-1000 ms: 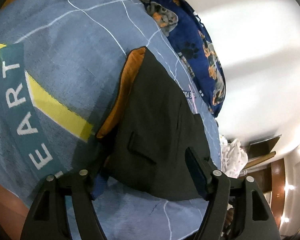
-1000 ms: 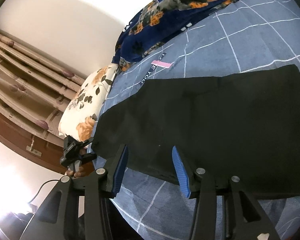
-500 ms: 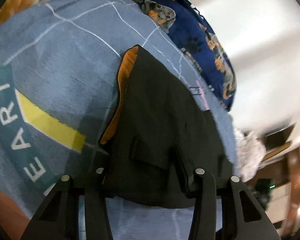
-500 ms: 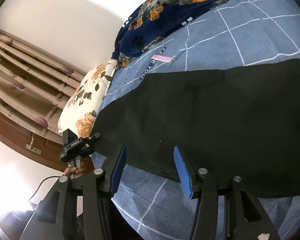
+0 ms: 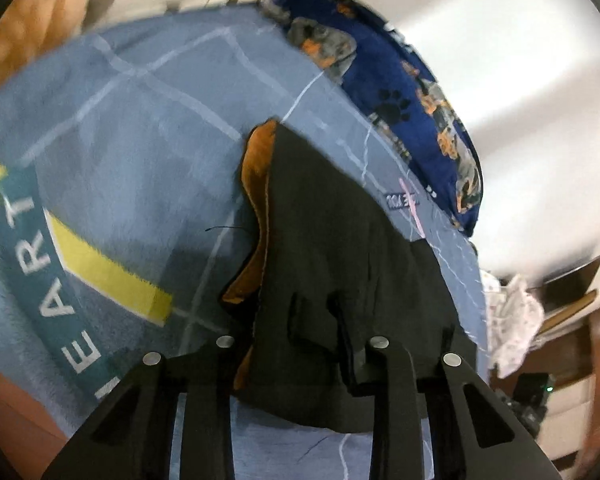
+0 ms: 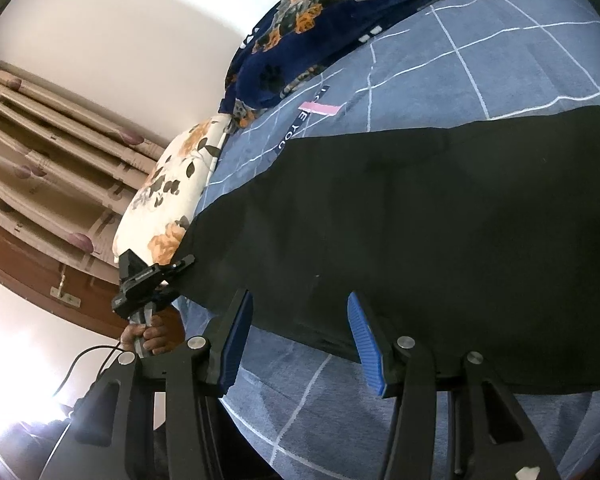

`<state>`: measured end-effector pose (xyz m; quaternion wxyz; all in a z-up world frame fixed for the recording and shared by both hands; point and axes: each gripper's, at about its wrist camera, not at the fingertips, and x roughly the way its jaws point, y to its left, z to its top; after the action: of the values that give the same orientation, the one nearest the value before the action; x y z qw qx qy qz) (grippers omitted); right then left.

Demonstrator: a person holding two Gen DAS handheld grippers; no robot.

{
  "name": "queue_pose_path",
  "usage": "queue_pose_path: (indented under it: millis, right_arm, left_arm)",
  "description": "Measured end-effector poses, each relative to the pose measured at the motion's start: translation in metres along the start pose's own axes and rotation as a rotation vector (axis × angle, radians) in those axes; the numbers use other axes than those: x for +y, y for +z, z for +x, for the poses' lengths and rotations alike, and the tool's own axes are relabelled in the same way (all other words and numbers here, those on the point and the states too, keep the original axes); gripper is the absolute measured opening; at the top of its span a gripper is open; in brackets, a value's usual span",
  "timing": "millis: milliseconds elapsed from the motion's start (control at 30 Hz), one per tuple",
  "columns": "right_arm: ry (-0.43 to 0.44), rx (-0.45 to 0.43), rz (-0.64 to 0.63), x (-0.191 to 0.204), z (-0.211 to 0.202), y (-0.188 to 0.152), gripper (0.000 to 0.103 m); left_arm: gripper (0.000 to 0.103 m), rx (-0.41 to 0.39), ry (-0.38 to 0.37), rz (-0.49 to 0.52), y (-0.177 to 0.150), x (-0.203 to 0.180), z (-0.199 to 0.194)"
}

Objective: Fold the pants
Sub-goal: 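Lift the grasped trousers edge upward with the left gripper, then hold the lifted trousers with the left gripper while the right gripper approaches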

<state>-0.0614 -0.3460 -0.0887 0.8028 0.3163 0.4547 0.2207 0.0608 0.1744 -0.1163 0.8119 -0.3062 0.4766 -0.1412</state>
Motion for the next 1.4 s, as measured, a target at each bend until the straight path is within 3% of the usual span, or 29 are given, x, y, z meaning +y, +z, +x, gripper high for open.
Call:
queue_pose_path:
  millis: [367, 600, 1033, 1400]
  right_arm:
    - [0.006, -0.011, 0.021, -0.006, 0.001, 0.002, 0.048]
    - [0.013, -0.023, 0.036, -0.008, 0.000, 0.004, 0.048]
    - [0.034, -0.043, 0.083, -0.017, -0.002, 0.005, 0.048]
    - [0.045, -0.057, 0.109, -0.021, -0.002, 0.007, 0.049]
  left_arm:
    - [0.028, -0.171, 0.077, 0.323, -0.011, -0.106, -0.038]
    - [0.028, -0.211, 0.096, 0.449, -0.019, -0.158, -0.037]
    - [0.028, -0.220, 0.093, 0.520, -0.026, -0.192, -0.028]
    - [0.028, -0.207, 0.036, 0.542, -0.037, -0.216, -0.020]
